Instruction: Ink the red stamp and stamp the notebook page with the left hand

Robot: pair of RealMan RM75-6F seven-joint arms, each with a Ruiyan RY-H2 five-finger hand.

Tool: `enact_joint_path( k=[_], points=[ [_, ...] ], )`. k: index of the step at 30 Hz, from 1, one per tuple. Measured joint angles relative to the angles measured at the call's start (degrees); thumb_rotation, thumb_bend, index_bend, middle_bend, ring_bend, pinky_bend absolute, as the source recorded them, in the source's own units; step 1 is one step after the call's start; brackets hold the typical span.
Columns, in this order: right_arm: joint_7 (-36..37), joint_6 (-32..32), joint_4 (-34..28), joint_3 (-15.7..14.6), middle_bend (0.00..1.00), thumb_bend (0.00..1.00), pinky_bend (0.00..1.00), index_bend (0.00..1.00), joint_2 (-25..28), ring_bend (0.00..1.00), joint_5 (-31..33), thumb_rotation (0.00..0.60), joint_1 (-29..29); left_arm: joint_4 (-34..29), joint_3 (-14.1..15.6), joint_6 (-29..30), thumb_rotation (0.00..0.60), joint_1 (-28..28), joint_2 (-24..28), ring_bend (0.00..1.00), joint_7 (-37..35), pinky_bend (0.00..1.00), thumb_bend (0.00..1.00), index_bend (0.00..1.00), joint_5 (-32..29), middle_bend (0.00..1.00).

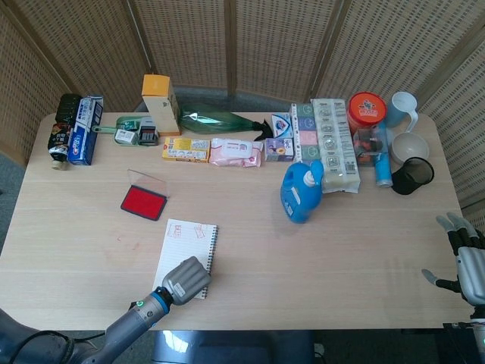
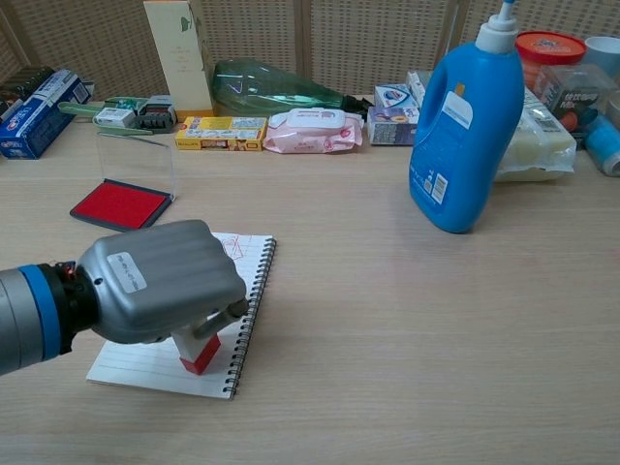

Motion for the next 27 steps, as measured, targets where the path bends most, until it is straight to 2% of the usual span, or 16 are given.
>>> enact_joint_path(
  k=[10, 16, 22, 27],
  points=[
    [-0.57, -0.02, -0.25, -0.1, 0.03, 0.0, 0.09, 0.07, -0.11, 0.02, -0.04, 0.6, 0.01, -7.72, -2.54, 3.47, 0.6, -0.1, 7.53, 1.0, -1.22, 1.0, 0.38, 0.65, 2.36, 1.0],
    [-0.8, 0.0, -0.32, -0.11, 0.03, 0.0, 0.09, 0.07, -0.17, 0.02, 0.02, 0.6, 0.01, -9.81, -3.38, 4.8, 0.6, 0.22, 11.88, 1.0, -2.39, 1.0, 0.38, 0.64, 3.22, 1.0],
    [-0.46, -0.01, -0.41, -0.07, 0.03, 0.0, 0.09, 0.07, -0.04, 0.02, 0.03, 0.6, 0.0, -8.72, -3.03, 5.99, 0.6, 1.93, 16.32, 1.0, -5.73, 1.0, 0.38, 0.64, 3.2, 1.0],
    [-0.81, -0.1, -0.57, -0.19, 0.03, 0.0, 0.09, 0.07, -0.08, 0.02, -0.22, 0.6, 0.08, -3.9, -2.03, 6.52, 0.6, 4.6, 19.44, 1.0, -13.28, 1.0, 0.38, 0.64, 2.97, 1.0]
  ],
)
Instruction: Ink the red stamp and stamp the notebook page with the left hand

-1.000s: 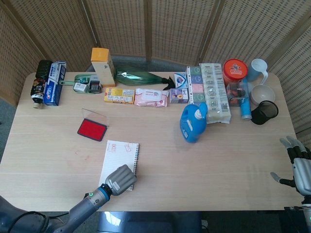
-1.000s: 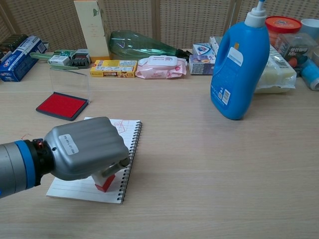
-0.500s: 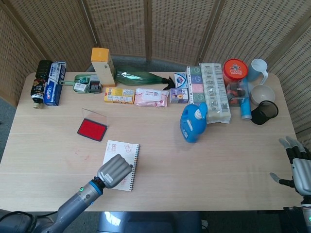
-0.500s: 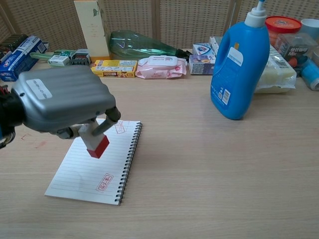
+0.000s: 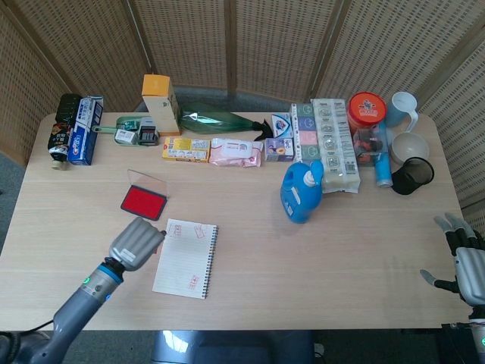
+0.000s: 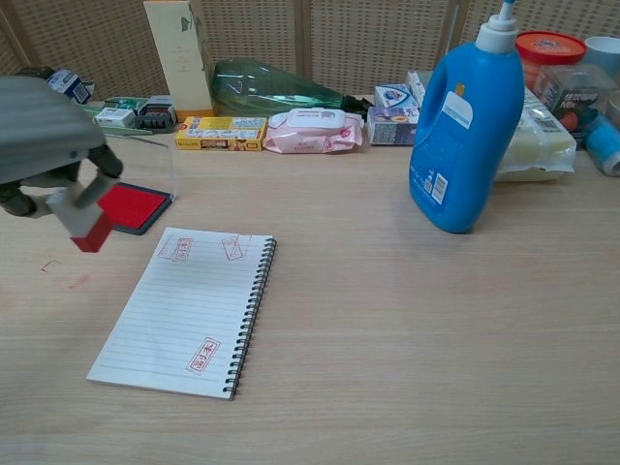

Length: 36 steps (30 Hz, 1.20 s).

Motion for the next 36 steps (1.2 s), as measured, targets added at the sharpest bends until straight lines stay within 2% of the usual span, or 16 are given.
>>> enact_joint_path(
  k=[7, 14, 36],
  points=[
    [-1.74, -0.28, -0.28, -0.29, 0.03, 0.01, 0.09, 0.07, -0.61, 0.02, -0.17, 0.6, 0.23, 10.9, 1.0, -1.35, 0.6, 3.98, 1.69, 1.0, -10.38, 1.0, 0.38, 0.64, 0.6, 1.0],
    [-2.15, -0.66, -0.34, -0.33, 0.03, 0.0, 0.09, 0.07, -0.81, 0.02, 0.25, 0.6, 0.37, 18.7, 0.26, -4.08, 0.6, 5.94, -0.92, 1.0, -14.38, 1.0, 0.35, 0.64, 0.0, 1.0],
    [-0.92, -0.84, -0.29, -0.3, 0.03, 0.01, 0.09, 0.07, -0.32, 0.02, 0.33, 0.6, 0.38, 23.52, -3.07, -6.18, 0.6, 6.84, -7.93, 1.0, -10.63, 1.0, 0.32, 0.65, -1.04, 1.0]
  ],
)
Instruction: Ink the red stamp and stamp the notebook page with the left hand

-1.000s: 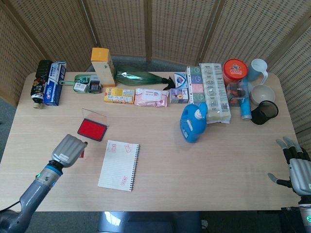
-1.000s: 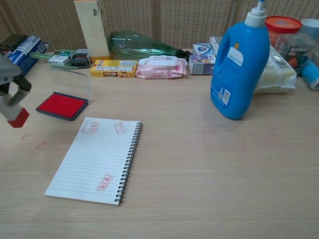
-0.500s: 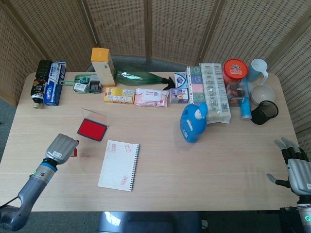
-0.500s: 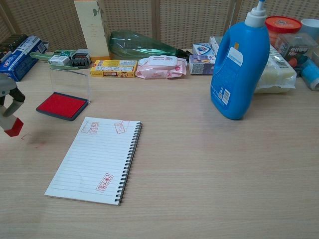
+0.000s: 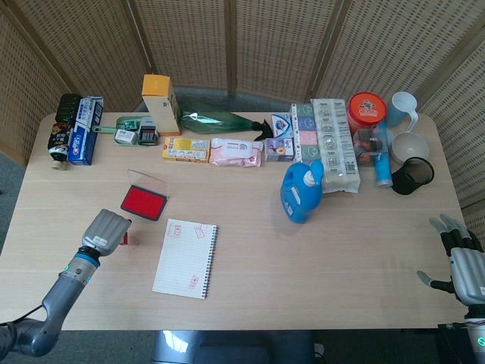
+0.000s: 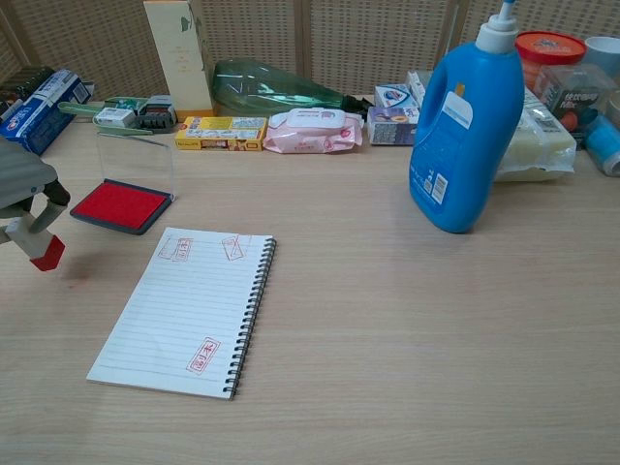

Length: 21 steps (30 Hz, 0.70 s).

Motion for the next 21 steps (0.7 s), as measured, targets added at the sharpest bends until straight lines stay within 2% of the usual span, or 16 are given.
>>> enact_joint_path(
  k=[13, 21],
  points=[
    [0.39, -0.22, -0.04, -0.05, 0.03, 0.01, 0.09, 0.07, 0.14, 0.02, 0.08, 0.6, 0.05, 1.54, -1.37, -0.76, 0.6, -0.4, -3.62, 1.0, 4.74, 1.0, 0.3, 0.64, -2.32, 1.0],
    [0.87, -0.4, -0.01, -0.01, 0.03, 0.01, 0.09, 0.07, 0.44, 0.02, 0.22, 0.6, 0.07, 0.85, -1.81, -0.86, 0.6, -0.75, -4.08, 1.0, 6.4, 1.0, 0.24, 0.64, -3.02, 1.0]
  ],
)
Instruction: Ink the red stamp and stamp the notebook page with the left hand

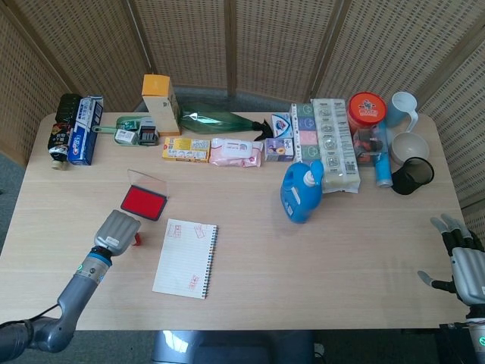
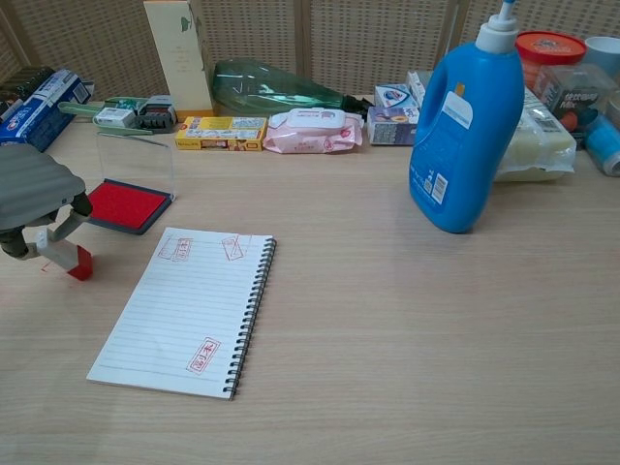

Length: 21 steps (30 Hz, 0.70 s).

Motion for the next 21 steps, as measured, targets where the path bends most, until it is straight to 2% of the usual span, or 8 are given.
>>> enact_joint_path(
  k=[21],
  points=[
    [-0.14, -0.08, -0.19, -0.06, 0.03, 0.01, 0.09, 0.07, 0.19, 0.02, 0.08, 0.6, 0.01, -2.21, -1.14, 0.71, 0.6, -0.56, 1.07, 1.0, 1.57, 1.0, 0.24, 0.65, -1.29, 1.0]
  ],
)
